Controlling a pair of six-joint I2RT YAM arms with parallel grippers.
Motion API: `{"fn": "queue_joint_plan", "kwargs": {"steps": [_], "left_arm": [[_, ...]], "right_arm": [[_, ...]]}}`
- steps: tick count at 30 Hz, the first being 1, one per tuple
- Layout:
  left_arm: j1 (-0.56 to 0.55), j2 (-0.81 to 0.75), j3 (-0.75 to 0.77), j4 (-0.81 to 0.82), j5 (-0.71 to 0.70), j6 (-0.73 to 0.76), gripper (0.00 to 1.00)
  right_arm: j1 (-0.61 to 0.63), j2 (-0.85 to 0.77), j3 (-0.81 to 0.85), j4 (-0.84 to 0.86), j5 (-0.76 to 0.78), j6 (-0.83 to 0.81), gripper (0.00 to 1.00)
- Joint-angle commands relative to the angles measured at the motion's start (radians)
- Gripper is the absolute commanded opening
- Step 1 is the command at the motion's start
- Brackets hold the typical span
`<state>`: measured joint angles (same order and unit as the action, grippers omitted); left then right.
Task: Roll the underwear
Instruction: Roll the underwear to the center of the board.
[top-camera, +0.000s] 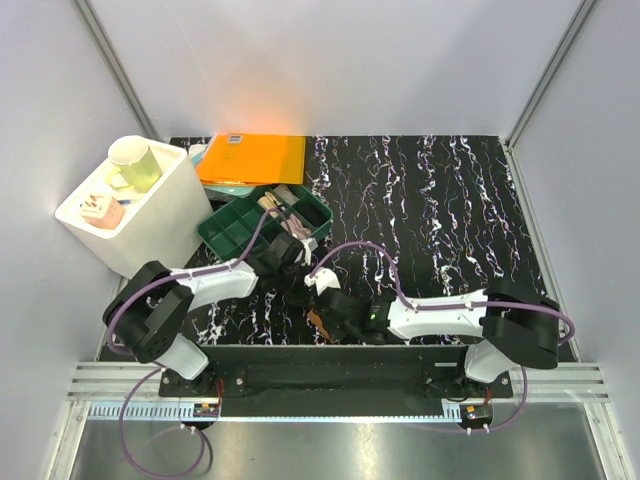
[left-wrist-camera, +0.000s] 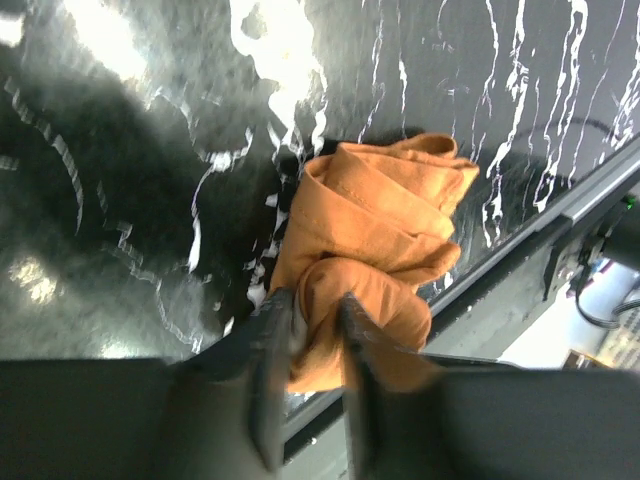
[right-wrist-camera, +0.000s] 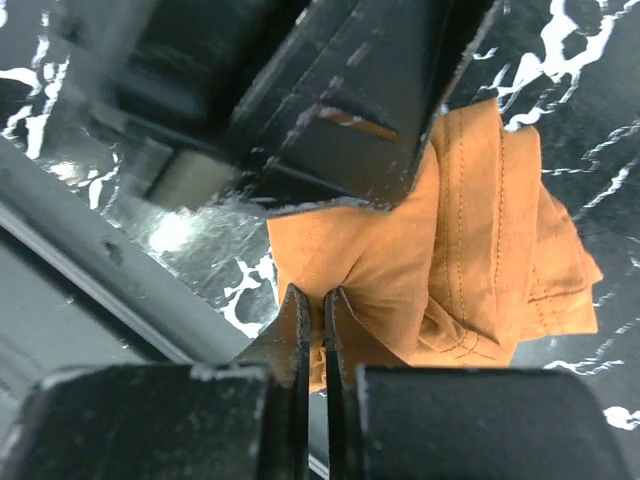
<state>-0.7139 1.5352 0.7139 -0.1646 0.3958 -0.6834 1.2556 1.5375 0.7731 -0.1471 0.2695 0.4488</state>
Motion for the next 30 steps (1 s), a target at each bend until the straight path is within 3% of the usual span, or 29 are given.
{"fn": "queue_joint_plan", "kwargs": {"steps": [1,6,10,15,18,30], "left_arm": [[0.014,-0.087,-0.024,-0.047,0.028,-0.024,0.35],[0.022,-0.19,-0.024,-0.078,0.0,-0.036,0.61],[0.027,-0.273,-0.031,-0.101,-0.047,-0.024,0.69],[0.028,-0.389,-0.095,-0.059,-0.075,0.004,0.72],[0.027,-0.432,-0.158,-0.01,-0.074,-0.02,0.73],[0.019,-0.409,-0.312,0.281,-0.084,-0.169,0.75]], "right_arm": [[-0.043,-0.033,-0.083,0.006,-0.147,0.045,0.0],[-0.194,-0.146,-0.153,0.09,-0.427,0.068,0.0],[-0.321,-0.137,-0.176,0.138,-0.622,0.097,0.0],[-0.448,-0.06,-0.225,0.314,-0.85,0.186,0.0],[-0.478,-0.036,-0.255,0.423,-0.909,0.257,0.0],[-0.524,0.073,-0.305,0.679,-1.003,0.421,0.0]]}}
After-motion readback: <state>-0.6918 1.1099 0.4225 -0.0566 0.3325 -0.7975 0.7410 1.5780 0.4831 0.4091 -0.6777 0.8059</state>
